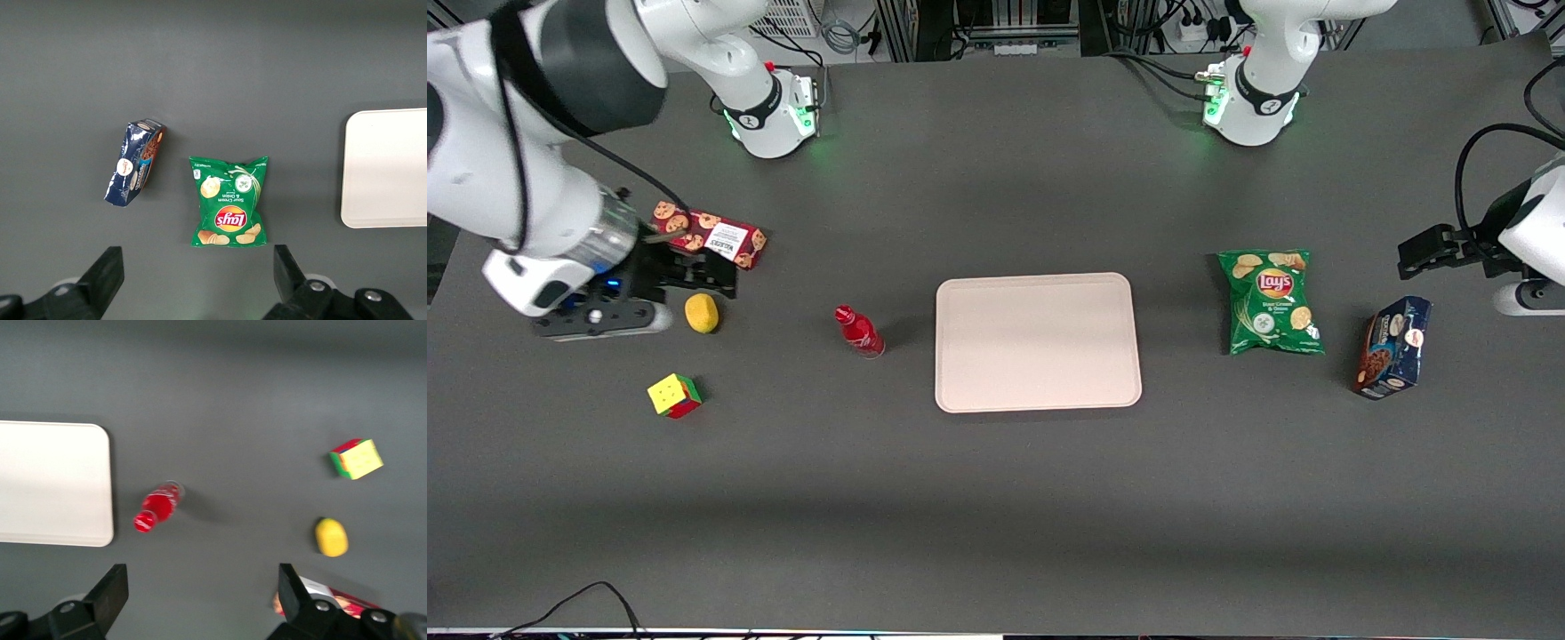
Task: Place coke bottle on tray
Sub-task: 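Move the right gripper over the red Coca-Cola bottle lying on the table, then lower the open right gripper around the bottle's middle and close it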
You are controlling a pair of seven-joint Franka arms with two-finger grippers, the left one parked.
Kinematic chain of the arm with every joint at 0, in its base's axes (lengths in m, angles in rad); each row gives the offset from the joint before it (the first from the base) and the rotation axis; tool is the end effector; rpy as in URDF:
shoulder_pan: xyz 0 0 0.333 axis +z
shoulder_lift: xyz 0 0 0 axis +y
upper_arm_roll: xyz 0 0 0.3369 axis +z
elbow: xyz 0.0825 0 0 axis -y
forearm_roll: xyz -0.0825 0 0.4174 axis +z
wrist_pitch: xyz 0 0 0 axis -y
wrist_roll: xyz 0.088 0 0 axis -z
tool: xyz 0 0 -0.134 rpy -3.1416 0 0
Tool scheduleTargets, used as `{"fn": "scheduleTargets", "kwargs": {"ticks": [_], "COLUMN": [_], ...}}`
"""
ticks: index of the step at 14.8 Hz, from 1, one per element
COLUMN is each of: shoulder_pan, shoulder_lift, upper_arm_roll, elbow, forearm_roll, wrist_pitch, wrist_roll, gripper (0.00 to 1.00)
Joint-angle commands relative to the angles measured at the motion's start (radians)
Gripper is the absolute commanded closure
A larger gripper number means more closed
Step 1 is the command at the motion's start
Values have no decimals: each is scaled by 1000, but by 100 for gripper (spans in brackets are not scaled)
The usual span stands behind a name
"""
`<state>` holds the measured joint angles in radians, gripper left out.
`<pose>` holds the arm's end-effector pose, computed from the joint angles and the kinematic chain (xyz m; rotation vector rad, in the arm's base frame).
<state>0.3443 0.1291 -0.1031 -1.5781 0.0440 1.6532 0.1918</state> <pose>0.6101 0.1592 0.5434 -3.1212 -0.0704 0.0915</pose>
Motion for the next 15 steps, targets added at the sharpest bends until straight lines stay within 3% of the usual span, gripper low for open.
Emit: {"fn": "scheduleTargets", "kwargs": {"ticks": [1, 6, 15], "shoulder_pan": [-2, -2, 2], "shoulder_lift": [-49, -106, -25], "upper_arm_roll": [65, 137, 191], "elbow": [-193, -442, -534], "forearm_roll": [27, 25, 14], "wrist_pitch": [161, 388, 565], "wrist_roll": [95, 167, 227], "gripper": [0, 0, 0]}}
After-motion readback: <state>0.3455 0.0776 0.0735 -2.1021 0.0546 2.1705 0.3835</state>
